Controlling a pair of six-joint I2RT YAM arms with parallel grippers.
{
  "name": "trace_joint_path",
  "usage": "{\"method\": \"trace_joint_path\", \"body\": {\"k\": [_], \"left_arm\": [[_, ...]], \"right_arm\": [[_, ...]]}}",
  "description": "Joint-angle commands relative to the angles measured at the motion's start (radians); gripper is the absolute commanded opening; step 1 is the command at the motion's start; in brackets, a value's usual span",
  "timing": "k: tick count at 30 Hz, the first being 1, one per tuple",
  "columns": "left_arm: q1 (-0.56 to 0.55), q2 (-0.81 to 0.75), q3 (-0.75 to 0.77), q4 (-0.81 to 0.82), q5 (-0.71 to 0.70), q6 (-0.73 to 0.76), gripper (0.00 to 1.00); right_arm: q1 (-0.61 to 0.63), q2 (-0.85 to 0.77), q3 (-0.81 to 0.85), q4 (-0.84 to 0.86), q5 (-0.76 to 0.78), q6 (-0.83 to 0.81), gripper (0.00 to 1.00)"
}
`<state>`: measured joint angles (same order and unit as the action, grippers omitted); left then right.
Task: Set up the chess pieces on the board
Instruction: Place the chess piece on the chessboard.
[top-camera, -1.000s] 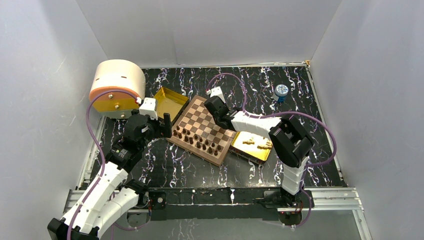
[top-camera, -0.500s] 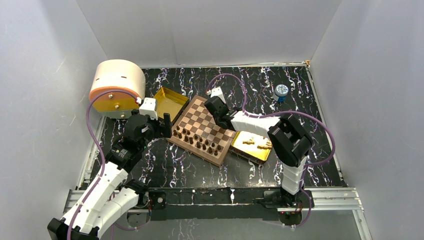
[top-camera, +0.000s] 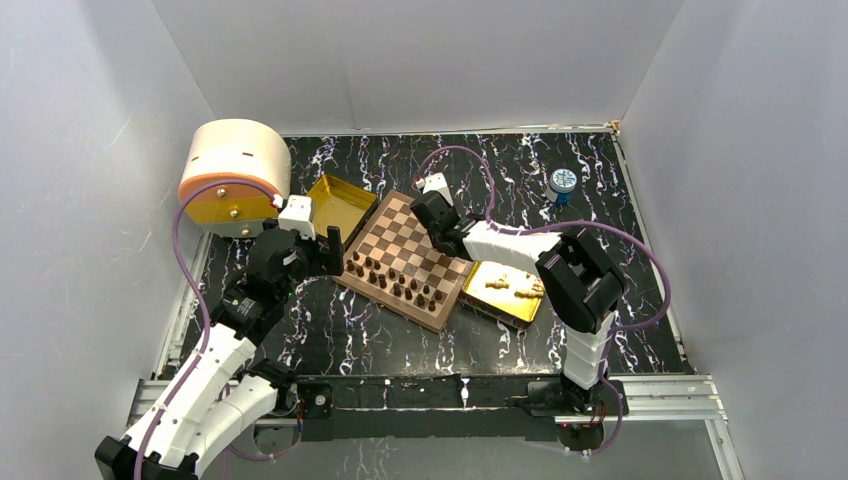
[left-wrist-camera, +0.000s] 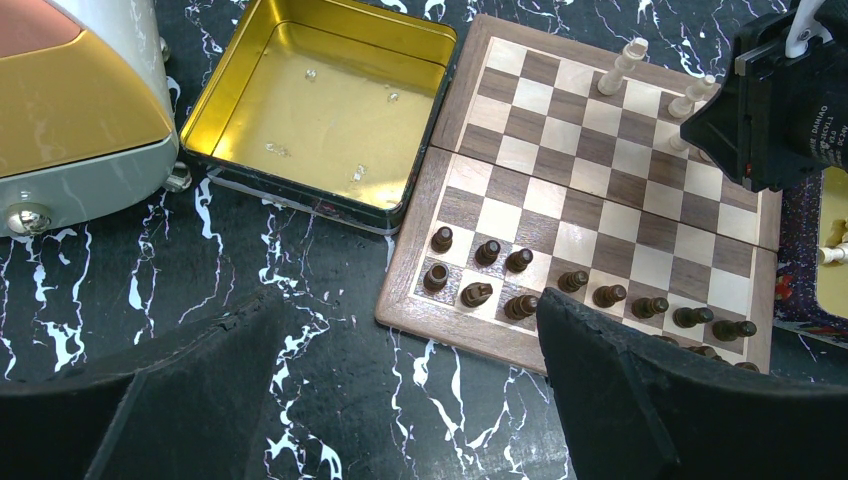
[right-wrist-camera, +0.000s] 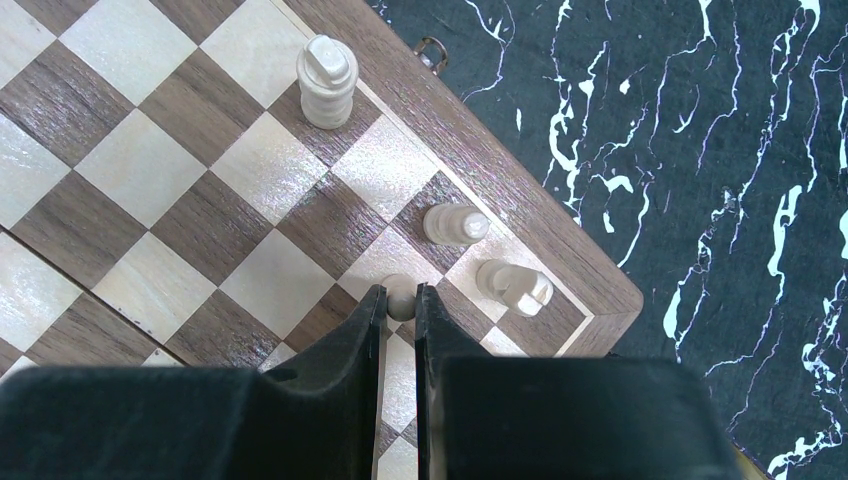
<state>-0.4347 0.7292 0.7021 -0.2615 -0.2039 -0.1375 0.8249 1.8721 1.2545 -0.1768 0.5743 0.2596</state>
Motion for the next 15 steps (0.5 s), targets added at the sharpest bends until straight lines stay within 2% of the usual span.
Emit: {"method": "trace_joint_path", "body": {"k": [1, 15], "left_arm": [[-0.002, -0.010, 0.002, 0.007, -0.019, 0.009, 0.94], [-0.002, -0.009, 0.005, 0.006, -0.013, 0.009, 0.94]], "right_arm": [[-0.004, 0.017, 0.020, 0.035, 0.007, 0.016, 0.17], [-0.004, 0.019, 0.018, 0.033, -0.010, 0.033, 0.18]]}}
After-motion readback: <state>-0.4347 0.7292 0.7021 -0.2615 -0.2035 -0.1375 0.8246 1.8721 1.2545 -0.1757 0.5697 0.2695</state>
